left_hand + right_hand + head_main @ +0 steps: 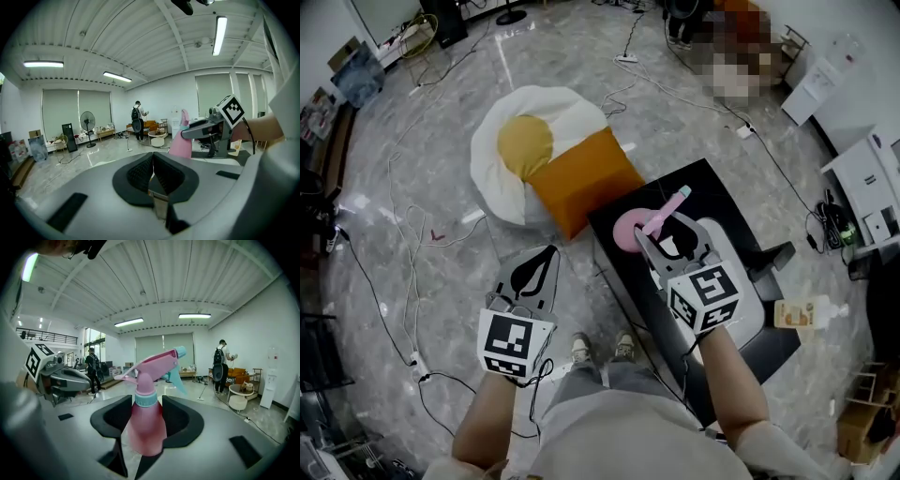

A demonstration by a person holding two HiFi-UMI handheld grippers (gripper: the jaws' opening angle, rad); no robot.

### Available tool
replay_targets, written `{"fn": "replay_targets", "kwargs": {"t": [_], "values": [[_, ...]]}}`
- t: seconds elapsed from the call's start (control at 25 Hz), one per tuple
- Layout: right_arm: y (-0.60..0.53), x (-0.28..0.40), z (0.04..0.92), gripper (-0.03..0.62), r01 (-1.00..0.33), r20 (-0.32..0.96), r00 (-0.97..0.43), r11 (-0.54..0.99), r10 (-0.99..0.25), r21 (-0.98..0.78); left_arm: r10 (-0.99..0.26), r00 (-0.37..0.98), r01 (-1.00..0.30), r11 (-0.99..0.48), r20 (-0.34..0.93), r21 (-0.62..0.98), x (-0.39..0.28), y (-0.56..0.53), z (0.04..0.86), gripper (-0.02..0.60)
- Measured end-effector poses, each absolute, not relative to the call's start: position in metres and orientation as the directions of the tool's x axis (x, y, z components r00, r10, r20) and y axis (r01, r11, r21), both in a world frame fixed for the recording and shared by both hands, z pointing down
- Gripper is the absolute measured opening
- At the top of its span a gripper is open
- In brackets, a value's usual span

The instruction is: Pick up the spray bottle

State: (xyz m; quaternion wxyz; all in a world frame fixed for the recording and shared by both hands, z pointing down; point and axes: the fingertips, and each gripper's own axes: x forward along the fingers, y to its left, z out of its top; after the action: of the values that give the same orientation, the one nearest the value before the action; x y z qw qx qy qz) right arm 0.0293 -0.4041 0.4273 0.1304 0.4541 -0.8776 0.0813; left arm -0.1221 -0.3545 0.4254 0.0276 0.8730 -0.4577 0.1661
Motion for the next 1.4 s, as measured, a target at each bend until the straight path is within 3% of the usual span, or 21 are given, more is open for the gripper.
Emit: {"fn": "replay_targets", "kwargs": {"t": [0.4,0.68,1.4], "values": [[-0.369,0.039,0.319,0.225,-0.814,0.172,-0.565,0.579,-0.807,0.044,-0.829,0.538,-0.799,-0.559,0.153,-0.221,-0.117,-0.340,0.327,0.020],[-0.338,0.048,0.301,0.225,-0.818,0.169,-0.553,0.570,-0.816,0.075,-0.830,0.550,-0.799,-0.555,0.091,-0.232,-0.115,-0.324,0.297,0.020],[-0.288,0.042,0.329,0.224,-0.761,0.251,-0.601,0.639,-0.759,0.112,-0.815,0.551,-0.786,-0.579,0.178,-0.218,-0.102,-0.292,0.323,0.020]]}}
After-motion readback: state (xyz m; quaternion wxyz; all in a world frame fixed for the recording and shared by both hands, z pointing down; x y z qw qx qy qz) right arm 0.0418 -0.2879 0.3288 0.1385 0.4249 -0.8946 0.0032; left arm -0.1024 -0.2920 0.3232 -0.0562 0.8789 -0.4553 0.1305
